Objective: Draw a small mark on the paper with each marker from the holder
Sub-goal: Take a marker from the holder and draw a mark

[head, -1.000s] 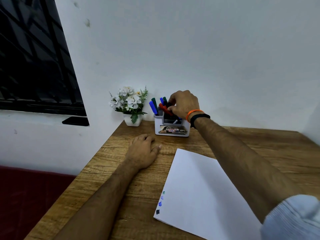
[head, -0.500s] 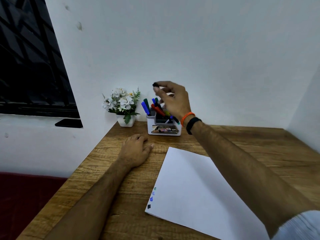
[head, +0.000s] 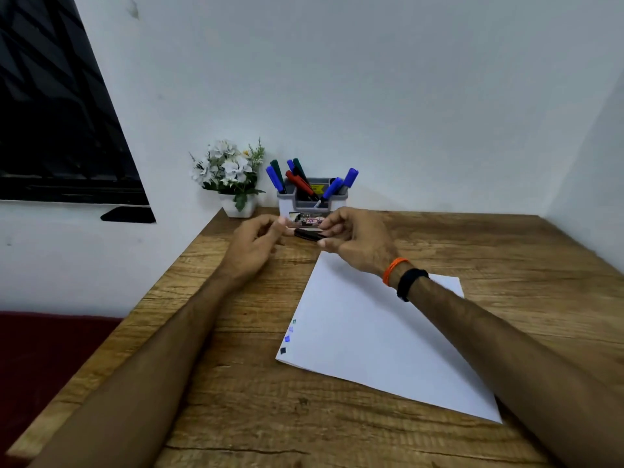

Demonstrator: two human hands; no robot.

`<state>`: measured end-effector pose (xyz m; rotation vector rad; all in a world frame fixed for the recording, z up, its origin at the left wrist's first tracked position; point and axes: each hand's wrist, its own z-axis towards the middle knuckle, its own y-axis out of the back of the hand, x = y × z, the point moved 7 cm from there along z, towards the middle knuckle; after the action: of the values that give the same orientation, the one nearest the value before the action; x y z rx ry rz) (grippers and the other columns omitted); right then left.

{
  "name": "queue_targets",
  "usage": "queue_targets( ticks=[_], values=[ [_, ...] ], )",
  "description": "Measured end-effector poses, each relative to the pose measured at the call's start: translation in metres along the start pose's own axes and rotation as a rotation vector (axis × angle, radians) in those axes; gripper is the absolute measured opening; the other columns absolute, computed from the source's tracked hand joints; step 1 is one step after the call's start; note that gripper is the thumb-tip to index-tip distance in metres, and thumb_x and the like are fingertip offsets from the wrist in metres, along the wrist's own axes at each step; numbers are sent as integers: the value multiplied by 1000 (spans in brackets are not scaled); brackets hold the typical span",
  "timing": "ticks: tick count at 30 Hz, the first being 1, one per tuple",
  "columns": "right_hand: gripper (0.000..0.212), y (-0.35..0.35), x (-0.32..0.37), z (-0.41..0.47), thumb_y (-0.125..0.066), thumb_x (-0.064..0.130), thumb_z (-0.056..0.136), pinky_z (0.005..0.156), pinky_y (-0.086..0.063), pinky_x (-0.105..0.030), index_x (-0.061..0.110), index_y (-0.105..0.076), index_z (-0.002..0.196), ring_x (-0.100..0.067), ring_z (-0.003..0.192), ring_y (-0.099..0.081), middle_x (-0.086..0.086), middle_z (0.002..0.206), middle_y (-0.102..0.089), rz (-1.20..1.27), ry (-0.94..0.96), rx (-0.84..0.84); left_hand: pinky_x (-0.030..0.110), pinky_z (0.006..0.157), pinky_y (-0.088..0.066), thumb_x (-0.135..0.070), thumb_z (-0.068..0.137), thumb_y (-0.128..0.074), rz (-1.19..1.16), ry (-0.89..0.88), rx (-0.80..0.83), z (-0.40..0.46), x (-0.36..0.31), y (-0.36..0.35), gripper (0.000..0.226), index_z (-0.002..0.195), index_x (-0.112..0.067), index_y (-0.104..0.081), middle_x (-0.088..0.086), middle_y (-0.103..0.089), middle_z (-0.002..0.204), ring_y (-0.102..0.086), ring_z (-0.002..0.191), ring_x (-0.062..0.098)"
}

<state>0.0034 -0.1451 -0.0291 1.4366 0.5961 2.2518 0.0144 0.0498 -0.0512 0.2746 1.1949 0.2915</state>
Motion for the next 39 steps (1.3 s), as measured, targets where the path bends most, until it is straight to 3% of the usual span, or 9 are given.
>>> queue_targets(
  ticks=[2,6,11,15,18,21,28,33,39],
  values=[
    [27,3,-1,-5,-85,8,73,69,-53,-12,16,-67,93,-5,78,-70,0,85,-74,3,27,17,26,64,-53,-44,85,-63,-67,-7,94,-7,-8,-9,26,99,-24,-71,-2,-73,89,-71,78,15],
    [30,5,3,-9,-85,8,73,65,-52,-9,8,-68,98,-1,77,-71,0,83,-74,-15,81,84,34,66,-59,-29,78,-77,18,-51,173,-12,-14,-20,17,94,-22,-74,0,-74,81,-69,70,20],
    [27,21,-2,-6,-86,35,71,66,-53,-17,19,-73,89,-4,68,-70,4,75,-75,-147,86,89,27,62,-57,-10,81,-74,36,-26,128,-10,-14,-13,9,89,-14,-72,7,-72,77,-68,64,14],
    [28,27,-20,-4,-87,31,70,65,-57,-27,13,-76,88,-9,61,-68,0,68,-73,140,-73,84,24,60,-56,-4,83,-71,-27,11,118,-8,-12,-8,10,90,-11,-69,10,-71,77,-68,63,13],
    [20,26,-21,-7,-82,16,77,54,-50,-20,3,-73,90,-10,57,-59,-3,68,-67,516,-123,5,29,63,-58,-5,82,-73,-67,41,169,-11,-11,-16,11,90,-11,-68,11,-72,82,-69,69,18],
    [12,15,-21,-12,-78,16,81,56,-51,-18,9,-71,87,-8,57,-59,2,66,-67,699,-197,-33,35,70,-60,-18,81,-76,-4,34,240,-15,-12,-28,13,93,-17,-70,10,-73,89,-69,73,21],
    [32,3,-16,-16,-69,35,90,47,-47,-23,3,-75,87,-12,49,-55,-2,61,-63,481,-145,5,23,60,-51,-20,90,-66,157,-76,302,-21,-27,-38,8,94,-15,-71,4,-72,81,-66,64,9],
    [18,-6,-15,-19,-69,19,90,48,-51,-22,3,-71,83,-13,53,-64,-8,67,-70,554,-166,79,37,72,-54,-28,88,-68,242,-149,288,-21,-28,-36,9,92,-20,-71,0,-71,84,-65,77,20],
    [11,-10,-15,-22,-68,8,89,54,-52,-22,11,-69,78,-14,59,-66,-8,70,-70,662,-145,189,34,68,-59,-23,93,-63,150,-145,367,-28,-34,-49,14,96,-11,-68,4,-72,80,-71,70,17]
  ],
)
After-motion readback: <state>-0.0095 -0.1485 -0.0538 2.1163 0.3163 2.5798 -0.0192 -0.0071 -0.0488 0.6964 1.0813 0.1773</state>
